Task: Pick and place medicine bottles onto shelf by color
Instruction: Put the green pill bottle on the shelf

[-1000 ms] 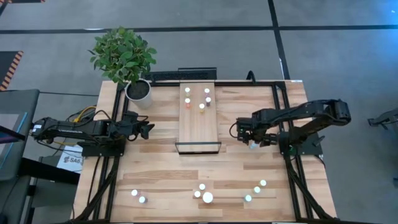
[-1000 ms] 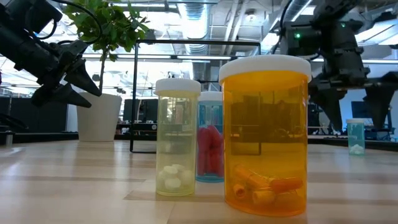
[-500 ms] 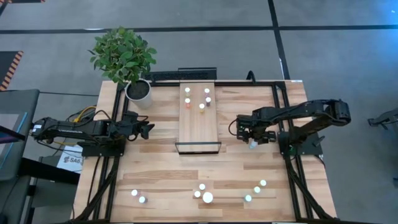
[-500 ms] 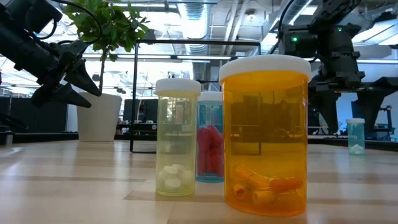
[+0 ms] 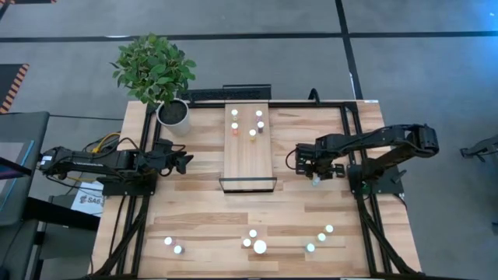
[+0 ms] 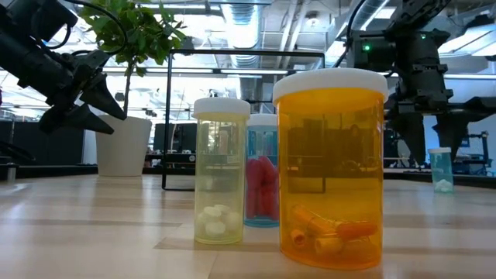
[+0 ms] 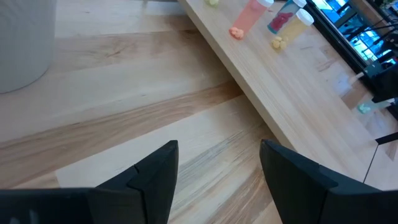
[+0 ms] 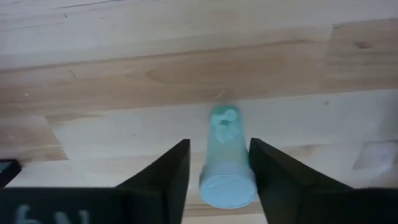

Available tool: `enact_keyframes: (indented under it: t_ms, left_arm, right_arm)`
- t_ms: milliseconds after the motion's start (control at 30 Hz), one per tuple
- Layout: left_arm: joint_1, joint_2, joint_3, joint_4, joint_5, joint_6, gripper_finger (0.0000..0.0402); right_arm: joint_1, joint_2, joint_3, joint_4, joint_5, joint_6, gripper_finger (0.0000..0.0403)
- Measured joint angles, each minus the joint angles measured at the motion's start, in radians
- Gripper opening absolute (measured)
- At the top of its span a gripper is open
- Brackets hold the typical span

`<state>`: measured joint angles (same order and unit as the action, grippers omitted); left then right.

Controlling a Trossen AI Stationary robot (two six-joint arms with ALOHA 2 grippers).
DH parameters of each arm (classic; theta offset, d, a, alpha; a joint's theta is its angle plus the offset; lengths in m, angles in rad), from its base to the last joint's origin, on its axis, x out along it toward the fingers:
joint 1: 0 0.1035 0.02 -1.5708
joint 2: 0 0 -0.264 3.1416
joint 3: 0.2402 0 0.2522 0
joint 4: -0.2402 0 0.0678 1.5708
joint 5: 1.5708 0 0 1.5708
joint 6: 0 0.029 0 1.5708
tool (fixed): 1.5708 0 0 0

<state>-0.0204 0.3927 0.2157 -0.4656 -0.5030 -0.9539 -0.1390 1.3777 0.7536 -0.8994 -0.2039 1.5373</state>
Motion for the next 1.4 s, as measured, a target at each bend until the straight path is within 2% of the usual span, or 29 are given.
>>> enact_keyframes:
  t_ms: [167,300,600,833,1033,1400]
  left_arm:
    - [0.000,0.000,0.000,0.000,0.000,0.000,0.0212]
    - [0.000,0.000,0.000,0.000,0.000,0.000,0.0212]
    - [0.000,0.000,0.000,0.000,0.000,0.000,0.0212]
    - [0.000,0.000,0.000,0.000,0.000,0.000,0.0212]
    - [0.000,0.000,0.000,0.000,0.000,0.000,0.0212]
    - [0.000,0.000,0.000,0.000,0.000,0.000,0.0212]
  right_arm:
    - [0.001,0.000,0.000,0.007,-0.004,0.024,0.0144]
    - [0.002,0.000,0.000,0.021,-0.007,0.026,0.0122]
    - [-0.022,0.001,0.036,0.015,-0.004,0.014,0.0141]
    - [-0.062,0.004,0.094,-0.008,0.026,-0.052,0.0125]
    - [-0.098,0.062,0.212,-0.113,0.083,-0.158,0.0123]
    - [-0.191,0.326,0.550,-0.256,0.079,-0.480,0.0123]
